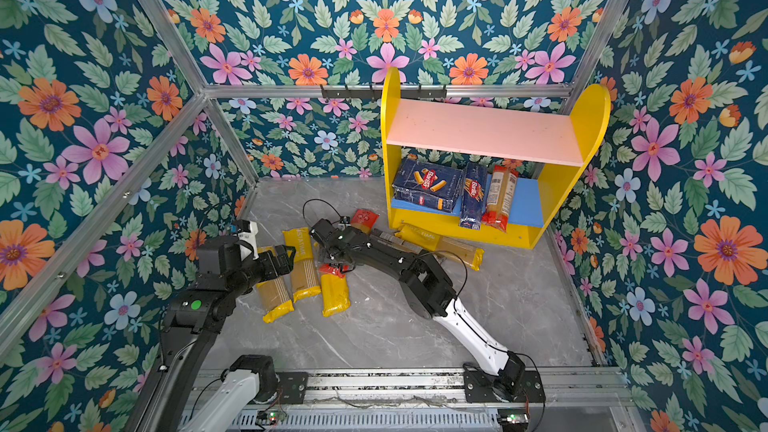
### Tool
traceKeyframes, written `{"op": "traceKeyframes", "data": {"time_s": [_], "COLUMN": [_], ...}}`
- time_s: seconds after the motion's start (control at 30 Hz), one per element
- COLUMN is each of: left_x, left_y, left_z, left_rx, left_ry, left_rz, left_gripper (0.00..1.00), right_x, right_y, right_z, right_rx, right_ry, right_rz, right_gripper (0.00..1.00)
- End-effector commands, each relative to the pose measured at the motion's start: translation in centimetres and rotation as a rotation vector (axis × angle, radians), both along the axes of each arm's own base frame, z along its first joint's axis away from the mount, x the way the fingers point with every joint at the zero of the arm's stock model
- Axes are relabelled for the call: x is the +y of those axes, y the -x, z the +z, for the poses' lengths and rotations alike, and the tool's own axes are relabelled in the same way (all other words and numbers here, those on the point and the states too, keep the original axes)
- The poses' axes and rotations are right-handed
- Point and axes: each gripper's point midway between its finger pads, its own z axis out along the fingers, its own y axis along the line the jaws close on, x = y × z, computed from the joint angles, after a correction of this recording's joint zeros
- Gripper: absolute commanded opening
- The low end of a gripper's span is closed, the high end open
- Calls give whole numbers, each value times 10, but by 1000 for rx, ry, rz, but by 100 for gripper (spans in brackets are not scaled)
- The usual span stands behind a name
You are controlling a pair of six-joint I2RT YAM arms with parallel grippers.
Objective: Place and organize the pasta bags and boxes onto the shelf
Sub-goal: 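Lift the red-labelled bag upright out of the pile with the right gripper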
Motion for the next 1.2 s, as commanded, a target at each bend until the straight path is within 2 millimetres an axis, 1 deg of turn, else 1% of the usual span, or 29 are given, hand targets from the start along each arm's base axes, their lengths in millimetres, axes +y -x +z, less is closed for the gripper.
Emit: {"op": "traceKeyframes", "data": {"time_s": [0.0, 0.03, 0.07, 0.13, 0.17, 0.2, 0.3, 0.4, 0.43, 0.47, 0.53, 0.6, 0.67, 0.7, 0.73, 0.8, 0.83, 0.87, 0.9, 1.0, 1.07, 1.17], "left_x": [-2, -2, -2, -3, -3, -3, -4, -5, -5, -6, -7, -8, -8, -8, -8, -7, -6, -6, -5, -4, -3, -2], "left_y": [-4, -4, -4, -4, -4, -4, -3, -3, -3, -3, -3, -2, -2, -2, -1, 0, 1, 2, 3, 6, 7, 9], "left_z": [5, 5, 5, 5, 6, 5, 6, 8, 9, 10, 9, 8, 6, 5, 6, 7, 9, 9, 10, 14, 16, 19], "left_rx": [-25, -25, -25, -26, -27, -26, -27, -32, -32, -34, -32, -28, -21, -20, -21, -27, -32, -32, -33, -39, -44, -51], "left_ry": [1, 2, 3, 4, 6, 5, 9, 13, 14, 17, 21, 22, 26, 25, 24, 23, 21, 18, 17, 15, 13, 13], "left_rz": [-13, -13, -14, -16, -16, -17, -20, -27, -29, -32, -36, -41, -41, -41, -40, -36, -34, -32, -30, -25, -21, -21], "left_gripper": [100, 100, 100, 100, 100, 100, 100, 100, 100, 100, 100, 100, 100, 100, 100, 100, 100, 100, 100, 100, 100, 100], "right_x": [-4, -6, -6, -12, -18, -22, -41, -59, -66, -71, -81, -90, -99, -100, -100, -99, -97, -97, -96, -89, -87, -87], "right_y": [5, 7, 10, 18, 22, 26, 41, 62, 71, 78, 94, 103, 111, 114, 116, 120, 122, 124, 125, 129, 129, 128], "right_z": [-2, -2, 0, 1, 2, 3, 5, 7, 4, 6, 1, -5, -17, -20, -26, -36, -41, -44, -47, -47, -48, -56], "right_rx": [19, 22, 21, 28, 33, 35, 48, 57, 67, 67, 82, 88, 102, 103, 100, 95, 93, 92, 88, 54, 43, 43], "right_ry": [17, 18, 13, 15, 21, 25, 34, 59, 80, 93, 122, 151, 170, 166, 154, 125, 111, 106, 107, 120, 140, 166], "right_rz": [18, 25, 31, 40, 41, 43, 46, 65, 76, 82, 100, 101, 101, 104, 111, 124, 133, 140, 147, 179, 185, 177], "right_gripper": [92, 84, 79, 59, 53, 49, 42, 42, 42, 41, 41, 43, 48, 50, 55, 69, 80, 86, 88, 94, 94, 94]}}
